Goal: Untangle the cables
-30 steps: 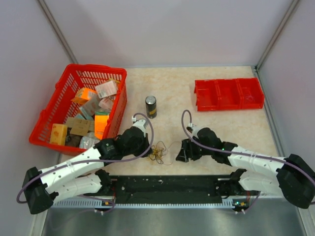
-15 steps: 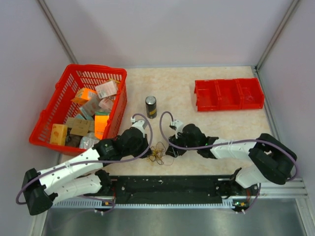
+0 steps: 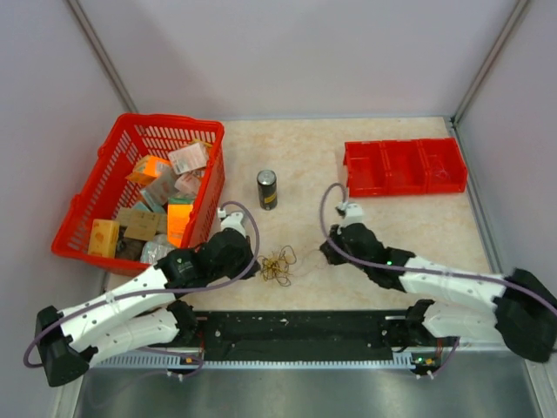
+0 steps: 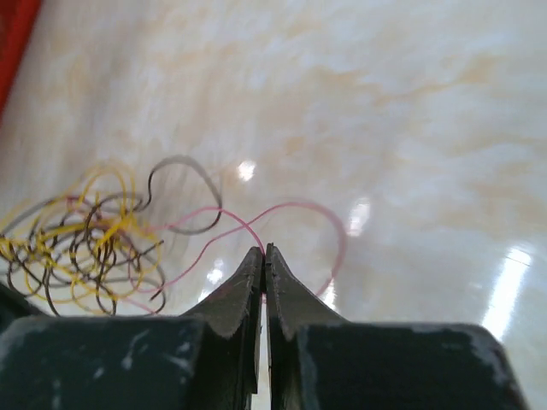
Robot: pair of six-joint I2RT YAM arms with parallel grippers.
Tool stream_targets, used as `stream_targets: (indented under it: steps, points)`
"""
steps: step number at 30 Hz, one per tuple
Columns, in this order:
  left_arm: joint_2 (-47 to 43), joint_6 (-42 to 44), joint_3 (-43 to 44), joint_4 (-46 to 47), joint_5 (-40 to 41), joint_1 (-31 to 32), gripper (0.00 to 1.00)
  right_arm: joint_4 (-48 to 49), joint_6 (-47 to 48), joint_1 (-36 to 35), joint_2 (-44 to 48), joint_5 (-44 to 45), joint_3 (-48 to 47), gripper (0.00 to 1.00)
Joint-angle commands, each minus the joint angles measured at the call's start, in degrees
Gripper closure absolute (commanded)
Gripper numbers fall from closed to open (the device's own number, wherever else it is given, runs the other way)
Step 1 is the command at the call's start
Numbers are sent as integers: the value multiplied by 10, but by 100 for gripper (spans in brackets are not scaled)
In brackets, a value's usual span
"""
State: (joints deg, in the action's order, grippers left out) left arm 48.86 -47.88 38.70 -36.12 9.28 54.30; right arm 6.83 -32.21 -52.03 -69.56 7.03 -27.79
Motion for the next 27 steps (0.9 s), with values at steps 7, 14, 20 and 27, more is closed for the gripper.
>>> stream_targets:
  steps: [7,14,20,27]
  points:
    - [-98,-68,-11,-37,126,-2,100,-374,-109,42,355,415,-72,100]
    - [-102,-80,-4,-65,156,-3,100,-481,-11,70,406,576,-226,100]
    - [-129,-93,-4,-96,193,-2,100,-491,84,70,412,697,-324,100]
    - [-143,-85,-10,-112,205,-2,100,-494,169,70,441,770,-395,100]
